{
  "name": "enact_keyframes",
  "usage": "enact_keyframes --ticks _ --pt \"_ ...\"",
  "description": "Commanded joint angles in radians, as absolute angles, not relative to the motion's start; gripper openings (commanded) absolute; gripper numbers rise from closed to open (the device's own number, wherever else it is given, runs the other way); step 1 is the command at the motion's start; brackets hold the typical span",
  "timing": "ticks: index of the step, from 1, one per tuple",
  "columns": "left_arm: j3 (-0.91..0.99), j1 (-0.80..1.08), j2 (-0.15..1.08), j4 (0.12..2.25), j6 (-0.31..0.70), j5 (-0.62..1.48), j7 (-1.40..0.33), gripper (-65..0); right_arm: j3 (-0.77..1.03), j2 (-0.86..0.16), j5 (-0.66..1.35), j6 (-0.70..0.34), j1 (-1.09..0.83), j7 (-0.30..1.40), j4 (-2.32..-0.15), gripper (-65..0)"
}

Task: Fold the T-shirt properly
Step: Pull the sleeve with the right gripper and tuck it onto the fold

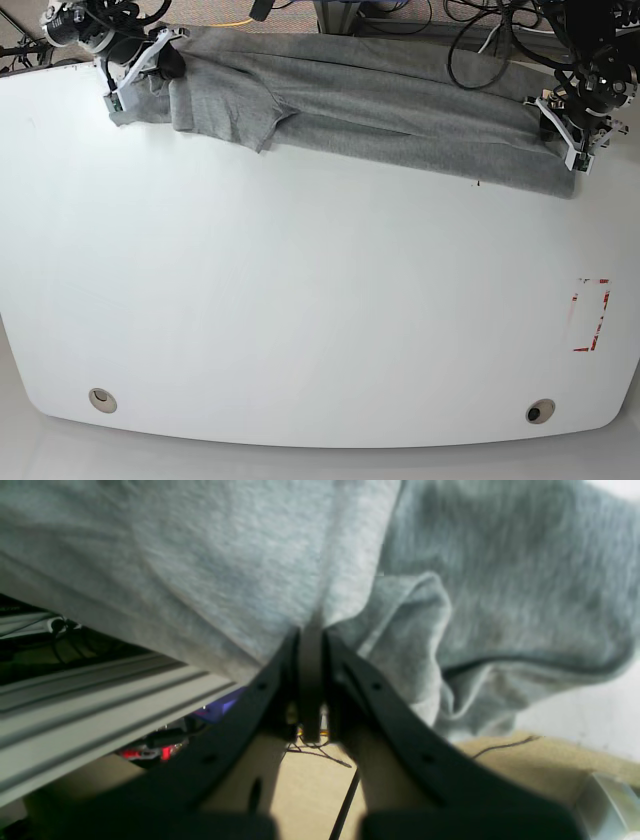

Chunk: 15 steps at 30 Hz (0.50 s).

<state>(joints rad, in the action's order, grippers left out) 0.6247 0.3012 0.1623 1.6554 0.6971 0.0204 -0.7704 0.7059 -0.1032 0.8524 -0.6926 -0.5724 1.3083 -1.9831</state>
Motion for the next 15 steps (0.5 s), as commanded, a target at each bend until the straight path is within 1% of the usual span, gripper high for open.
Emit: enact_keyframes --ticks 1,5,7,8,10,15 --pt "0.627 0.308 0.171 1.659 0.698 -0.008 -0.806 -35.6 0.71 -0.113 0.817 -0.698 -0.573 1.294 -1.997 -55.5" --pt "0.625 0.308 0.171 1.659 0.698 -0.008 -0.806 -35.6 0.711 -0.108 0.76 -0.698 -0.568 1.293 -1.997 -33.9" --pt "0.625 0.306 0.171 1.659 0.698 -0.008 -0.806 -35.6 0.708 -0.107 0.756 -0.698 -0.564 1.28 -1.995 -27.4" --pt "0.625 0.306 0.171 1.659 0.698 -0.008 -0.806 -35.6 0.705 -0.107 0.753 -0.698 -0.562 1.26 -1.994 -25.7" --pt "0.625 0.306 0.171 1.659 0.698 -0.008 -0.806 -35.6 0.704 -0.107 0.753 -0.698 -0.564 1.237 -1.974 -26.0" --pt "0.624 0.305 0.171 1.659 0.698 -0.008 -0.806 -35.6 0.702 -0.12 0.753 -0.698 -0.519 1.221 -1.827 -30.1"
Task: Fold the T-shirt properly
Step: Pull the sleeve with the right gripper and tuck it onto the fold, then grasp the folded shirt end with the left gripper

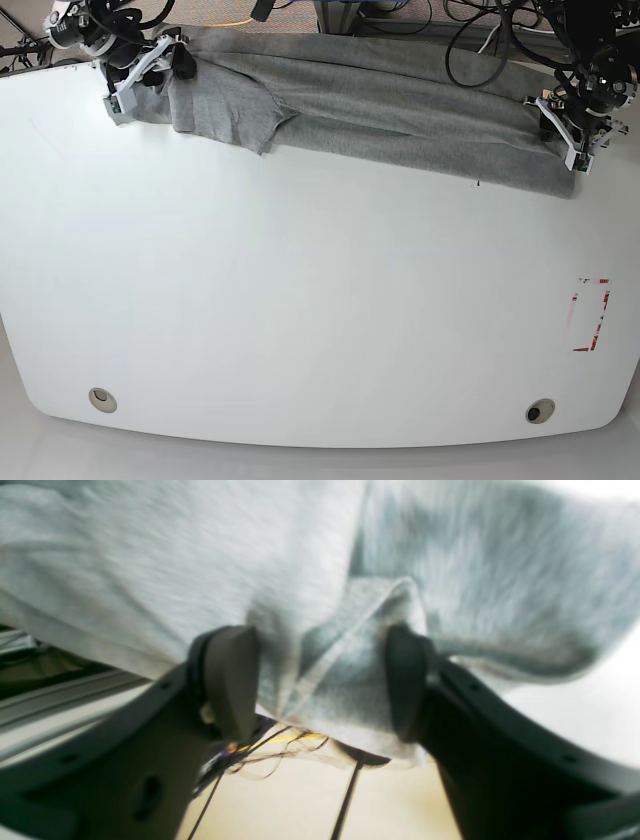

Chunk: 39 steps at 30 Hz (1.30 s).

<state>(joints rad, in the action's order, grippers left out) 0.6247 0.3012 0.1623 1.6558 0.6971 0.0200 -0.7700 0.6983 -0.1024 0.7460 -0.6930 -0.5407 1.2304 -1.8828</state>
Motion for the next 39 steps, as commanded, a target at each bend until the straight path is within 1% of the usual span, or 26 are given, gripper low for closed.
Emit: enact_keyframes --ticks 1,5,9,13,17,20,26,30,34,36,39 --pt "0.624 0.305 0.171 1.659 0.698 -0.008 -0.806 -35.6 0.702 -0.136 0.751 -0.698 -0.507 1.221 -1.796 -30.8" --pt "0.622 0.303 0.171 1.659 0.698 -0.008 -0.806 -35.6 0.7 -0.153 0.707 -0.698 -0.475 1.184 -1.699 -31.1" --pt "0.622 0.302 0.171 1.658 0.698 -0.008 -0.806 -35.6 0.7 -0.154 0.593 -0.698 -0.421 1.138 -1.647 -31.1" --pt "0.621 0.298 0.168 1.658 0.698 -0.008 -0.806 -35.6 0.7 -0.154 0.513 -0.698 -0.361 1.133 -1.607 -31.1" --pt "0.624 0.251 0.166 1.656 0.698 -0.018 -0.814 -35.6 0.7 -0.156 0.461 -0.698 -0.28 1.132 -1.57 -31.1" --pt "0.624 0.245 0.163 1.655 0.698 -0.028 -0.814 -35.6 0.7 -0.176 0.421 -0.698 -0.234 1.132 -1.561 -31.1" --pt "0.625 0.196 0.145 1.655 0.698 -0.028 -0.822 -35.3 0.702 -0.205 0.395 -0.698 -0.137 1.132 -1.512 -31.1" --pt "0.627 0.182 0.142 1.661 0.698 -0.019 -0.891 -35.1 0.702 -0.222 0.395 -0.698 -0.111 1.133 -1.478 -31.1" --pt "0.628 0.147 0.137 1.684 0.698 -0.018 -0.912 -35.0 0.7 -0.242 0.4 -0.698 -0.09 1.133 -1.471 -31.1" --pt "0.628 0.142 0.137 1.721 0.698 -0.018 -0.928 -33.8 0.7 -0.242 0.401 -0.698 -0.091 1.133 -1.474 -31.2" --pt "0.664 0.13 0.133 1.801 0.698 -0.018 -1.021 -27.5 0.702 -0.246 0.401 -0.698 -0.093 1.135 -1.471 -31.2"
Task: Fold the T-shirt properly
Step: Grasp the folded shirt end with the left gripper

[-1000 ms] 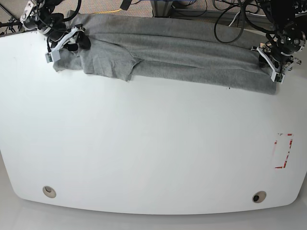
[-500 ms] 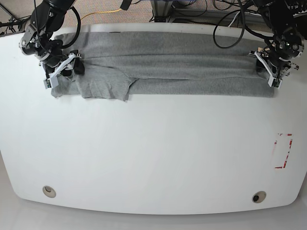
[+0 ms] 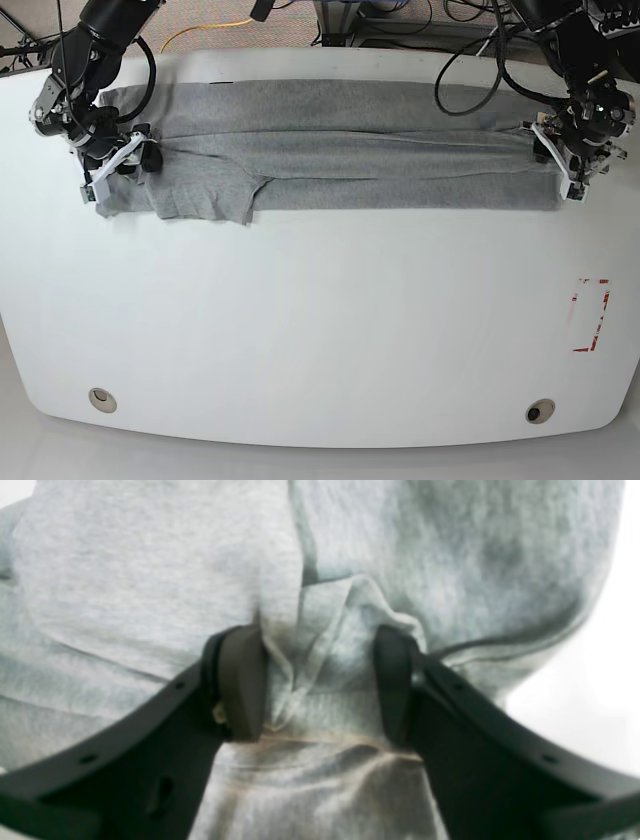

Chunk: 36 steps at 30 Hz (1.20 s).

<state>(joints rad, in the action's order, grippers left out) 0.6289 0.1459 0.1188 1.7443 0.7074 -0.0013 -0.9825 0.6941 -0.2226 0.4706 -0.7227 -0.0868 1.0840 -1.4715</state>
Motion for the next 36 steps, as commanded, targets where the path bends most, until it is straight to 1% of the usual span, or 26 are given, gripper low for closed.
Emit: enact_keyframes --ticks 1,5,9,16,20,24,32,36 --pt "0.679 0.12 0.127 1.811 0.698 -0.015 -1.036 -26.9 0.702 -0.246 0.401 -0.698 -0.093 1.135 -1.471 -31.2" --pt "0.75 0.076 0.124 1.837 0.698 0.054 -1.107 -26.7 0.702 -0.243 0.404 -0.698 -0.093 1.135 -1.481 -31.4" --pt "0.765 0.076 0.174 1.804 0.698 0.179 -1.161 -26.7 0.702 -0.242 0.404 -0.698 -0.094 1.135 -1.481 -31.4" --pt "0.763 0.131 0.254 1.684 0.698 0.487 -1.171 -26.5 0.702 -0.242 0.404 -0.698 -0.094 1.135 -1.483 -31.4" --pt "0.756 0.14 0.28 1.59 0.698 0.601 -1.171 -25.7 0.704 -0.242 0.404 -0.698 -0.094 1.135 -1.483 -31.4" --pt "0.714 0.14 0.3 1.535 0.698 0.627 -1.167 -22.8 0.704 -0.242 0.404 -0.698 -0.094 1.135 -1.483 -31.4" --pt "0.662 0.14 0.302 1.517 0.698 0.627 -1.164 -22.4 0.704 -0.242 0.404 -0.698 -0.094 1.135 -1.483 -31.4" --pt "0.622 0.134 0.3 1.468 0.698 0.627 -1.164 -22.6 0.704 -0.242 0.404 -0.698 -0.094 1.135 -1.483 -31.4"
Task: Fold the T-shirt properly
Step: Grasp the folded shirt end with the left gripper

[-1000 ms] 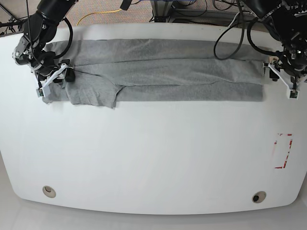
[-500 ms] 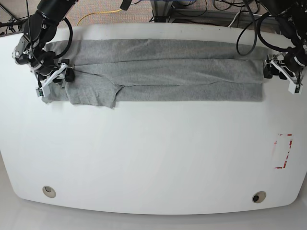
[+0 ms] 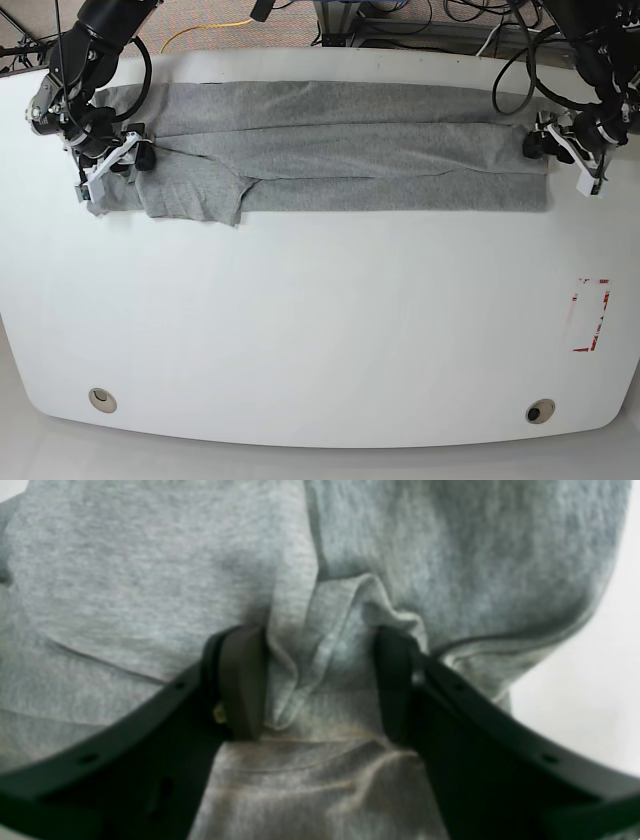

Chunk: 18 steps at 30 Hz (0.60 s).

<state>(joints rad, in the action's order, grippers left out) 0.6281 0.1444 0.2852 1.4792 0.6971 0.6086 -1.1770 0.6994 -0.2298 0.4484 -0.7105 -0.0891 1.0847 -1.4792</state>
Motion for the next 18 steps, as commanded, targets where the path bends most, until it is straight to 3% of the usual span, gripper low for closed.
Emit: enact_keyframes --ticks 1,10,11,13,15,16,18 --pt "0.618 0.134 0.3 1.455 0.698 0.627 -1.164 -22.8 0.704 -0.242 0.404 -0.698 -0.094 1.135 -1.483 -31.4" --pt "0.608 0.16 0.268 1.44 0.698 0.627 -1.171 -24.7 0.71 -0.242 0.404 -0.698 -0.094 1.135 -1.48 -31.4" --pt "0.608 0.165 0.268 1.44 0.698 0.627 -1.171 -27.5 0.71 -0.242 0.404 -0.698 -0.093 1.135 -1.481 -31.4" --pt "0.608 0.168 0.266 1.44 0.698 0.627 -1.168 -40.3 0.708 -0.242 0.404 -0.698 -0.093 1.135 -1.481 -31.4" --pt "0.608 0.168 0.262 1.44 0.698 0.627 -1.168 -59.6 0.71 -0.242 0.404 -0.698 -0.093 1.135 -1.478 -31.4" --pt "0.608 0.168 0.259 1.44 0.698 0.627 -1.168 -64.7 0.71 -0.242 0.404 -0.698 -0.093 1.135 -1.478 -31.4" --pt "0.61 0.168 0.237 1.443 0.698 0.627 -1.168 -65.0 0.71 -0.24 0.404 -0.698 -0.093 1.135 -1.478 -31.4"
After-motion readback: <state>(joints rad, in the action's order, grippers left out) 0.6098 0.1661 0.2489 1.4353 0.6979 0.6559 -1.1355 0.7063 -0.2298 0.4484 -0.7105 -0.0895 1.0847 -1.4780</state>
